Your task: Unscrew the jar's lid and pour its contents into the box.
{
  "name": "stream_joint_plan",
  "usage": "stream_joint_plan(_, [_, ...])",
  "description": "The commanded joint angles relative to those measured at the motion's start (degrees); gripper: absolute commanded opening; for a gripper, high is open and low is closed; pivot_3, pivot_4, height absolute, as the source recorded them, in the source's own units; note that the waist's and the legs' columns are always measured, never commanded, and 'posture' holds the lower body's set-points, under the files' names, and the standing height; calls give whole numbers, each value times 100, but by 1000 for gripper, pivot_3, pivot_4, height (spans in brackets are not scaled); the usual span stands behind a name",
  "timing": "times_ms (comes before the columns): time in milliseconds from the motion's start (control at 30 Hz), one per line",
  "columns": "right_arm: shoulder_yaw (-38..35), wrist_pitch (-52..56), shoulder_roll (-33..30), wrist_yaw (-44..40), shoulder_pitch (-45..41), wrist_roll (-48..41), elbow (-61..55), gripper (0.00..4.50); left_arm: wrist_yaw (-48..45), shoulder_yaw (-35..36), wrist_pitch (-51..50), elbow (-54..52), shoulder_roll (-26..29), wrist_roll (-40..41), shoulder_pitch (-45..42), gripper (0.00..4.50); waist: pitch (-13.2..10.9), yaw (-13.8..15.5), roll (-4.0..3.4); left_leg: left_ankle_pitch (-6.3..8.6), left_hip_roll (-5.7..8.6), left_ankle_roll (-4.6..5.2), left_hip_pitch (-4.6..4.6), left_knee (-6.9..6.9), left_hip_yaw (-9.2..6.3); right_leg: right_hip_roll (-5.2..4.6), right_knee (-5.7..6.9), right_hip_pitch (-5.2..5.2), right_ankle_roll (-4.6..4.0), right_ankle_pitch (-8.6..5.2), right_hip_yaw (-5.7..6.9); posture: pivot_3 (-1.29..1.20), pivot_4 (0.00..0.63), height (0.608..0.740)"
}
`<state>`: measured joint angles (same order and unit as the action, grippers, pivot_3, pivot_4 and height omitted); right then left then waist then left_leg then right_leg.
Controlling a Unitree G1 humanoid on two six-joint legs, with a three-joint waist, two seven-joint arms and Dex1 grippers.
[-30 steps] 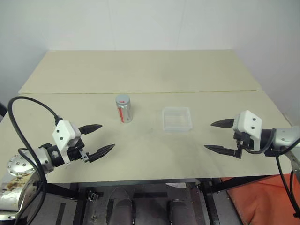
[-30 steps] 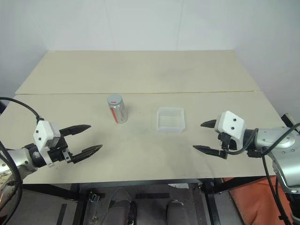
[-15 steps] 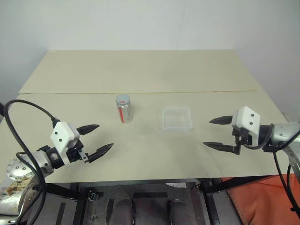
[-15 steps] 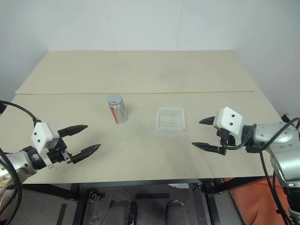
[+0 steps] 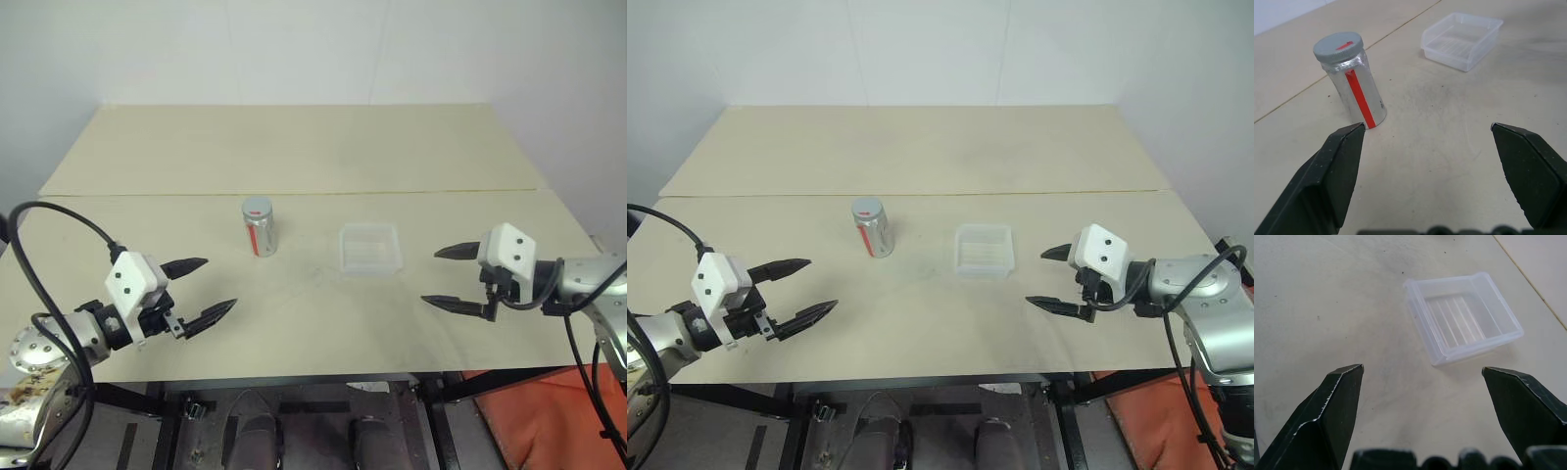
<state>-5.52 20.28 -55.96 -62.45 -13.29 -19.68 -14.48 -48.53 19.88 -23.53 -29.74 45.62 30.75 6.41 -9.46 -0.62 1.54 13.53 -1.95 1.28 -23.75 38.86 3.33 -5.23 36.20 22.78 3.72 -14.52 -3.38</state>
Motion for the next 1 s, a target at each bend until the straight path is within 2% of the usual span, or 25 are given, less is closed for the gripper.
stream_joint_plan(33, [-258,-66,30,162,144,-22,-330,4500,-116,-28,100,65,80,6,-181,4491,0,0,0,0,0,0,0,0,0,0,-1,0,0,0,0,0,150,740])
stream_joint_plan(433, [-555,21,2,320,534,-56,-613,4500,-267,-326,226,389,24,-170,-549,4491,0,-9,0,0,0,0,0,0,1,1,0,1,0,0,0,0,150,740])
stream_joint_plan(1000, [-455,25,-6,389,411,-15,-590,4500,-282,-398,380,498,-30,-251,-552,4491,0,-7,0,0,-1,0,0,0,0,2,1,0,0,0,0,0,150,740])
